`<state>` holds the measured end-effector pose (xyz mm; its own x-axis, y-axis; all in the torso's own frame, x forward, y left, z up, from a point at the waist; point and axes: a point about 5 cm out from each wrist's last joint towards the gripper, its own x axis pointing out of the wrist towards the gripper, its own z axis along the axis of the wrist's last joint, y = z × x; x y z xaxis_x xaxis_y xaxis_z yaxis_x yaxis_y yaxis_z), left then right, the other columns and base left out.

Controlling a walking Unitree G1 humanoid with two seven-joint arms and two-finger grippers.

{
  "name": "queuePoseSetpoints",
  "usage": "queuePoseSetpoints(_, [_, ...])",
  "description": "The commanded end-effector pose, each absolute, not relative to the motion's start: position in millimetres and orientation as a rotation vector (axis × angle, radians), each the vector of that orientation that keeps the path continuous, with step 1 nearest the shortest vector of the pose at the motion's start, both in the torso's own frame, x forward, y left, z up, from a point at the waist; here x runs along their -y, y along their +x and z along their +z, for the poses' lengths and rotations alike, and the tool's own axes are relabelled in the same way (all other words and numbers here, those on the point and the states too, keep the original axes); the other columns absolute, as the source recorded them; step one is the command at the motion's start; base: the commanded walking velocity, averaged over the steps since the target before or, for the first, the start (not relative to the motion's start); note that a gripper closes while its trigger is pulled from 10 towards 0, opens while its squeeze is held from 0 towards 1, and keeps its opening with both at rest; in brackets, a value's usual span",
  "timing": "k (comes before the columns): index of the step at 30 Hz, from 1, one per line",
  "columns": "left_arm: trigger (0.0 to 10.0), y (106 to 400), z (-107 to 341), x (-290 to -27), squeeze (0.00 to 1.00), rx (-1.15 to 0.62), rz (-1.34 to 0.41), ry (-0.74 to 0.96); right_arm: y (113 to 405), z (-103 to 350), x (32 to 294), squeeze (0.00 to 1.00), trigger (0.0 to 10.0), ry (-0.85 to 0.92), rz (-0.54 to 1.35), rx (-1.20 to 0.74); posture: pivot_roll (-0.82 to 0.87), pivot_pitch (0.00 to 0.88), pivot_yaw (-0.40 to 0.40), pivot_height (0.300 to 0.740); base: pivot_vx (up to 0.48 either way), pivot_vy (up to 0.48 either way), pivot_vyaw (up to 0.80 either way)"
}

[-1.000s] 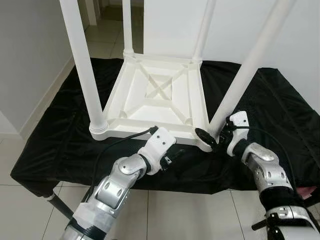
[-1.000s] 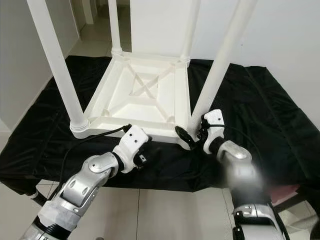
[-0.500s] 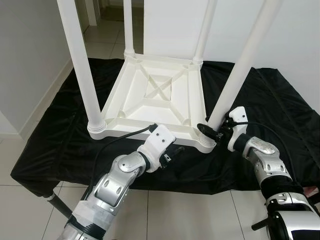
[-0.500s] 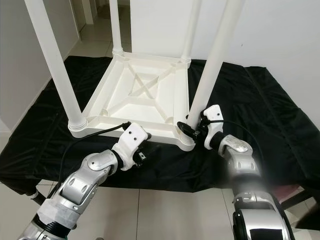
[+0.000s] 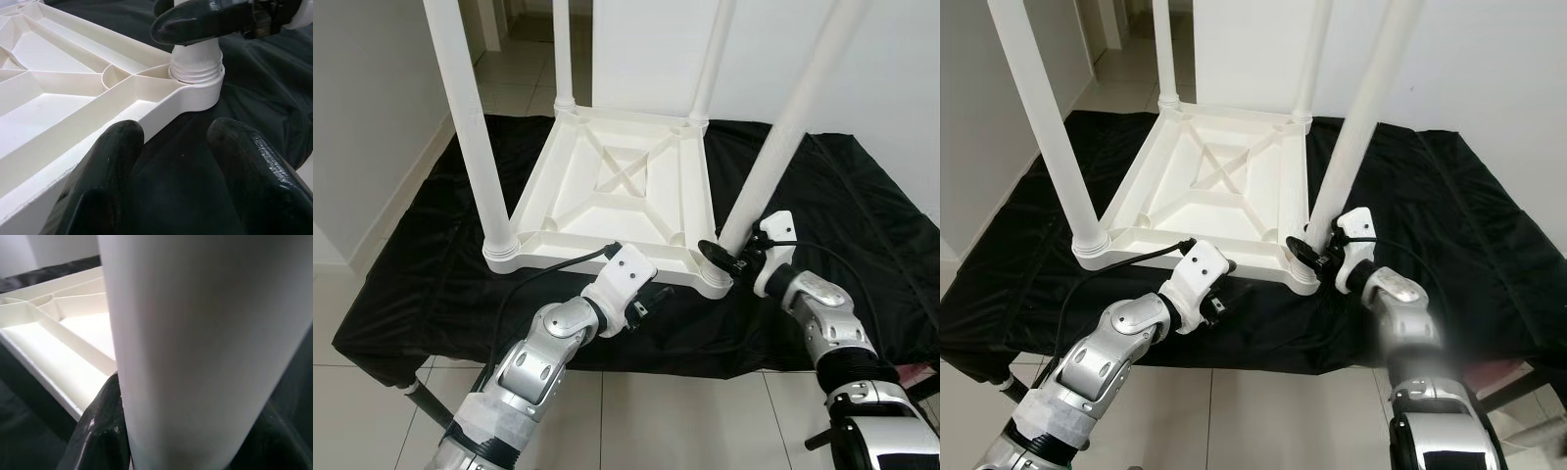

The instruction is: Building children table

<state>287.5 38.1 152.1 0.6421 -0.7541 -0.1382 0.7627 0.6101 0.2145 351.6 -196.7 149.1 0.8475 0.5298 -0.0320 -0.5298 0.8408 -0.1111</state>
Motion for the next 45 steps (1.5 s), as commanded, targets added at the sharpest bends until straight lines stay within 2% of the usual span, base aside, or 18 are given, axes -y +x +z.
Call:
queuePoseSetpoints(1, [10.0, 288.1, 149.7, -37.8, 0.0, -0.047, -0.887, 0.278, 347.4, 135.8, 193.1, 0.0, 10.0, -0.09, 0.53, -0.066, -0.02, 0.037, -0.018, 0.74, 0.0, 0.0, 0.0])
queuePoseSetpoints(11, [10.0, 286.7, 147.9, -38.3, 0.0, -0.054, -0.89, 0.278, 331.2, 136.5, 156.5, 0.0, 10.0, 0.037, 0.409, -0.027, -0.02, 0.041, -0.013, 0.74, 0.0, 0.0, 0.0])
queuePoseSetpoints(15, [10.0, 286.6, 147.6, -38.2, 0.0, -0.055, -0.89, 0.279, 329.2, 136.5, 154.1, 0.0, 10.0, 0.042, 0.403, -0.032, -0.02, 0.041, -0.013, 0.74, 0.0, 0.0, 0.0])
queuePoseSetpoints(18, [10.0, 286.7, 146.9, -38.5, 0.0, -0.058, -0.889, 0.281, 327.4, 135.3, 155.0, 0.0, 10.0, 0.024, 0.272, -0.018, -0.02, 0.046, -0.01, 0.74, 0.0, 0.0, 0.0])
queuePoseSetpoints(19, [10.0, 288.2, 146.4, -39.8, 0.0, -0.06, -0.872, 0.283, 323.4, 131.2, 154.0, 0.0, 10.0, 0.042, 0.122, -0.015, -0.02, 0.046, -0.018, 0.74, 0.0, 0.0, 0.0])
queuePoseSetpoints(20, [10.0, 288.2, 146.4, -39.8, 0.0, -0.06, -0.872, 0.283, 323.4, 131.2, 154.0, 0.0, 10.0, 0.042, 0.122, -0.015, -0.02, 0.046, -0.018, 0.74, 0.0, 0.0, 0.0])
queuePoseSetpoints(28, [10.0, 294.1, 142.8, -45.7, 0.0, -0.063, -0.792, 0.327, 307.2, 126.8, 149.8, 0.0, 10.0, 0.087, -0.224, -0.057, 0.0, 0.043, -0.03, 0.74, 0.0, 0.0, 0.0])
queuePoseSetpoints(35, [10.0, 301.5, 142.3, -49.4, 0.0, -0.054, -0.722, 0.332, 303.9, 127.3, 148.1, 0.0, 10.0, 0.101, -0.29, -0.047, -0.01, 0.043, -0.03, 0.74, 0.0, 0.0, 0.0])
queuePoseSetpoints(39, [10.0, 305.0, 144.1, -49.9, 0.0, -0.046, -0.702, 0.331, 305.0, 132.8, 142.8, 0.0, 10.0, 0.091, -0.185, -0.008, -0.02, 0.045, -0.032, 0.74, 0.0, 0.0, 0.0])
queuePoseSetpoints(40, [10.0, 306.2, 144.5, -50.0, 0.0, -0.043, -0.696, 0.332, 304.8, 135.2, 140.3, 1.0, 10.0, 0.092, -0.151, 0.007, -0.02, 0.046, -0.034, 0.74, 0.0, 0.0, 0.0])
queuePoseSetpoints(45, [10.0, 308.2, 146.8, -49.7, 0.0, -0.027, -0.679, 0.331, 305.3, 138.3, 140.3, 1.0, 10.0, 0.105, -0.081, 0.02, -0.02, 0.05, -0.051, 0.74, 0.0, 0.0, 0.0])
